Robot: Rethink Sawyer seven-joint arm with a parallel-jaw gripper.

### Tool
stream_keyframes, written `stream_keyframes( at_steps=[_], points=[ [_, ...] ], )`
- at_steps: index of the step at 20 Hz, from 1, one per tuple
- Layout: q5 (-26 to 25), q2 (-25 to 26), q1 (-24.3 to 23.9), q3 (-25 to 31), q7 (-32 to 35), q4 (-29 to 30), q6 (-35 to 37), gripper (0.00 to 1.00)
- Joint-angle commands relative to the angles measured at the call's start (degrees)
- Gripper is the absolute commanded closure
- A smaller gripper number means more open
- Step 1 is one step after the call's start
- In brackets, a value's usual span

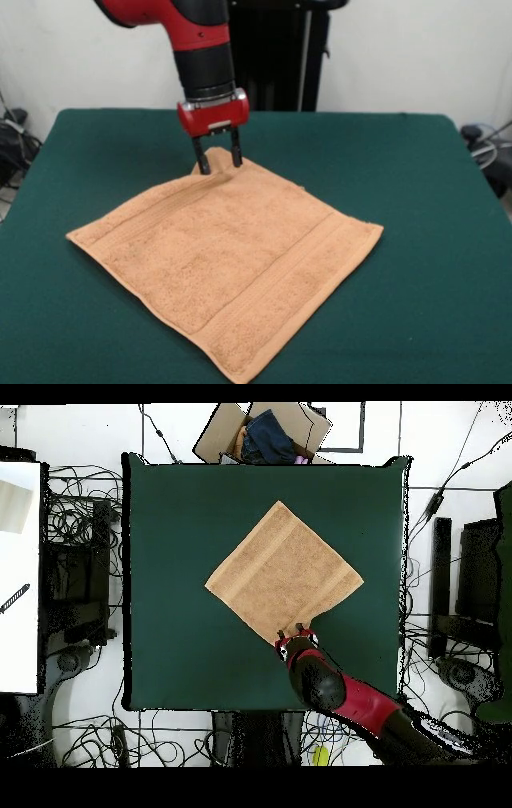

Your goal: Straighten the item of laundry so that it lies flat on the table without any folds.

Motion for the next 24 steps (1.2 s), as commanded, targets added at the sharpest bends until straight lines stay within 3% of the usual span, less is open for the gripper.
stream_keyframes(
  at_steps=[1, 6, 14, 24],
  points=[
    [-1.91, 1.28, 2.90, 0.98, 13.30, -0.98, -0.80, 0.00],
    [-0.66, -0.24, 1.63, 4.51, 14.68, 0.30, 0.73, 0.00],
    [7.65, -6.43, 7.72, 5.01, 15.91, -2.13, 9.52, 0.00],
    [9.88, -7.02, 10.37, 3.95, 13.87, -4.68, 12.92, 0.00]
  ],
)
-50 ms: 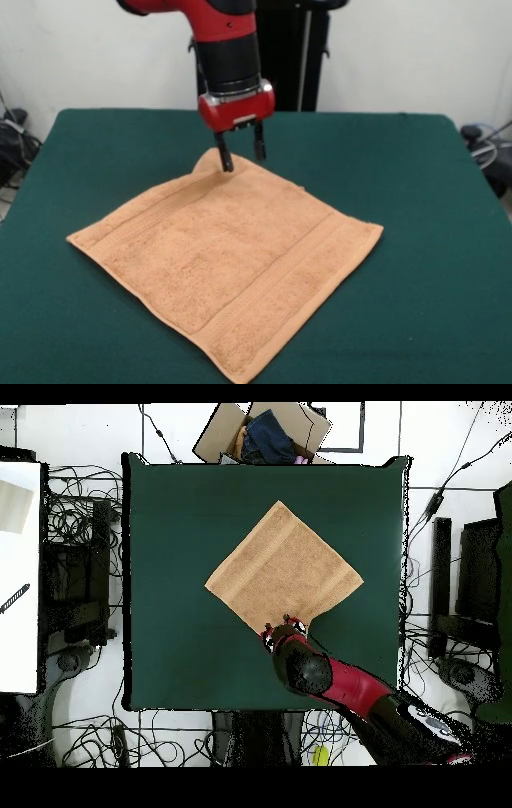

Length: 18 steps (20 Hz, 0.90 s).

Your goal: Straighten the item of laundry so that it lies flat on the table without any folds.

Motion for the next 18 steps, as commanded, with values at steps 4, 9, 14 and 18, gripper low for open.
stream_keyframes(
  at_steps=[4, 9, 14, 18],
  points=[
    [2.28, 1.91, 3.53, -0.68, 12.22, -5.93, 5.59, 0.00],
    [2.10, 4.74, 7.43, -7.91, 11.32, -8.07, 7.42, 0.00],
    [0.53, 7.65, 6.21, -7.54, 11.10, -8.53, 4.97, 0.00],
    [-1.09, 9.66, 4.63, -6.63, 10.89, -8.43, 2.32, 0.00]
  ],
)
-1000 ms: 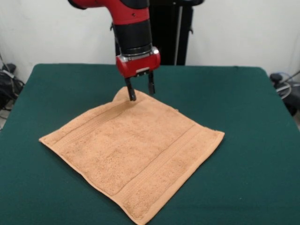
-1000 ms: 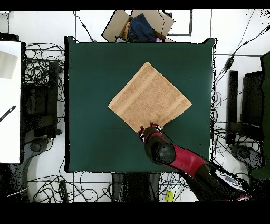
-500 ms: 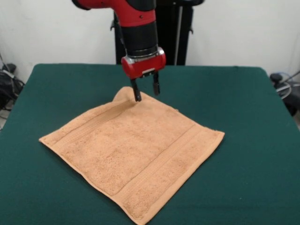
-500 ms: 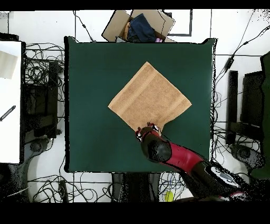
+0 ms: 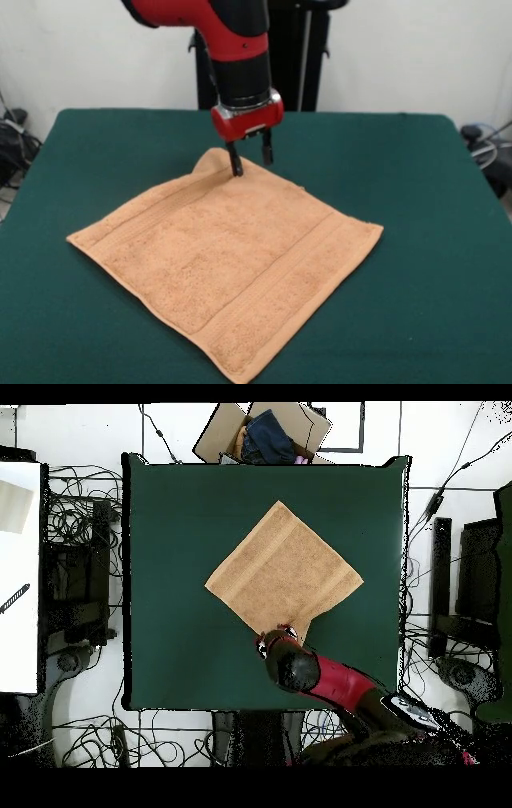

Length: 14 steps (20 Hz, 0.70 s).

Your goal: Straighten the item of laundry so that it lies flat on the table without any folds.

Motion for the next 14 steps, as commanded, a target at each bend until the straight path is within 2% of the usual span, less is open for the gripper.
stream_keyframes(
  at_steps=[1, 7, 11, 14],
  points=[
    [-1.30, 5.65, -0.35, -1.44, 10.89, -5.89, 0.28, 0.00],
    [-1.51, 8.73, -3.40, -0.05, 12.70, -5.42, -1.99, 0.00],
    [-1.73, 9.28, -7.09, 2.13, 11.08, -5.41, 1.20, 0.00],
    [-2.07, 7.23, -9.53, 2.77, 9.25, -4.66, 5.47, 0.00]
  ],
)
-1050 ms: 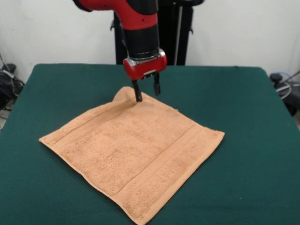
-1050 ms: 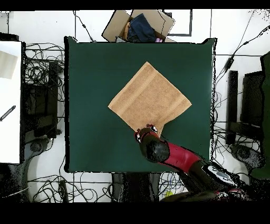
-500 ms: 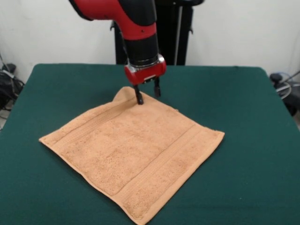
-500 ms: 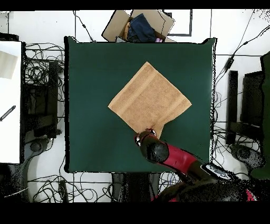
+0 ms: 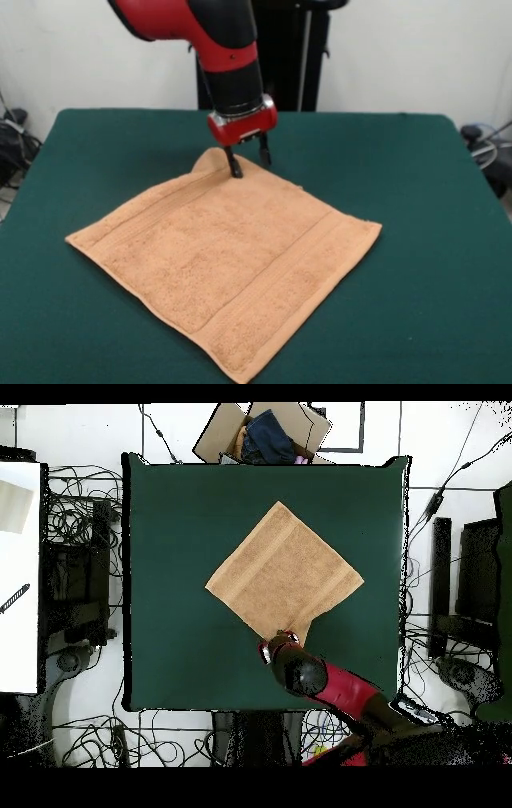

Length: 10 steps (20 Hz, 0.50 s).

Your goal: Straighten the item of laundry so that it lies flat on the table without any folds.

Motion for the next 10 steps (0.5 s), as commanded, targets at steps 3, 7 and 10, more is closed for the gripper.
stream_keyframes(
  at_steps=[3, 7, 10],
  points=[
    [-0.63, -1.24, -6.78, 1.48, 8.33, -2.34, 9.44, 0.00],
    [-0.78, -5.94, -10.99, 3.67, 7.06, 0.28, 13.90, 0.00],
    [-0.90, -7.62, -13.47, 5.07, 5.69, 0.37, 17.30, 0.00]
  ],
)
